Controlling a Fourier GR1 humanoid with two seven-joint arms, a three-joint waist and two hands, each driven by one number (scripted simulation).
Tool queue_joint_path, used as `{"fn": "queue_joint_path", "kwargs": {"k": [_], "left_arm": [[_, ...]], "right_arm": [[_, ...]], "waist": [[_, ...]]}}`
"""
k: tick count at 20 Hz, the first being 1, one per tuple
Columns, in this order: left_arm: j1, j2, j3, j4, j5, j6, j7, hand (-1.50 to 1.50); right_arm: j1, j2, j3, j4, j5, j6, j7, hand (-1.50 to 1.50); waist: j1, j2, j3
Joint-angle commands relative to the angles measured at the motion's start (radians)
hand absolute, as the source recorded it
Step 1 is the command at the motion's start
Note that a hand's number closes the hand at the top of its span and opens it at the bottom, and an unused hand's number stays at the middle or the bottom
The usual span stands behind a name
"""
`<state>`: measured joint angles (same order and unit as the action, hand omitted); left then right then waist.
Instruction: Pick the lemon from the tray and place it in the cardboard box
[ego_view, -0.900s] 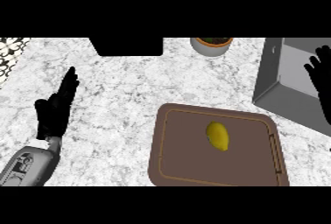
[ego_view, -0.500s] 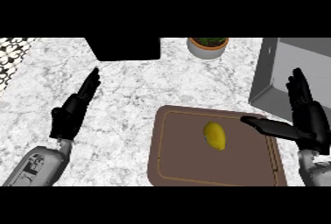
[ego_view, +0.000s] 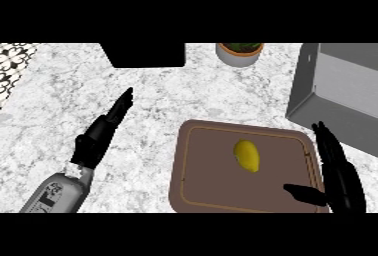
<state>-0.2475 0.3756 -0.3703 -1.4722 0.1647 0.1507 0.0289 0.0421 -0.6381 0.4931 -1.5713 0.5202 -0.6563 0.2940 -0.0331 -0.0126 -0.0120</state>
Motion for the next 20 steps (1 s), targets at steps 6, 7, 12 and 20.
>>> {"fn": "queue_joint_path", "kwargs": {"k": [6, 7, 12, 20], "left_arm": [[0.029, -0.013, -0.026, -0.028, -0.015, 0.0, 0.011, 0.0], [0.025, -0.007, -0.028, -0.039, -0.011, -0.019, 0.009, 0.0], [0.015, -0.019, -0.032, -0.05, -0.027, -0.016, 0.017, 0.0], [-0.016, -0.03, 0.015, -0.021, -0.021, -0.065, 0.009, 0.0]], "right_arm": [[0.058, -0.03, 0.163, -0.369, 0.373, 0.288, 0.503, -1.5], [0.043, -0.02, 0.17, -0.424, 0.379, 0.356, 0.572, -1.5], [-0.05, 0.097, 0.237, -0.597, 0.354, 0.658, 0.867, -1.5], [-0.209, 0.394, 0.247, -0.502, 0.382, 0.815, 1.035, -1.5]], "waist": [[-0.002, -0.005, 0.001], [0.007, -0.001, 0.002], [0.038, 0.008, 0.007], [0.039, 0.014, 0.01]]}}
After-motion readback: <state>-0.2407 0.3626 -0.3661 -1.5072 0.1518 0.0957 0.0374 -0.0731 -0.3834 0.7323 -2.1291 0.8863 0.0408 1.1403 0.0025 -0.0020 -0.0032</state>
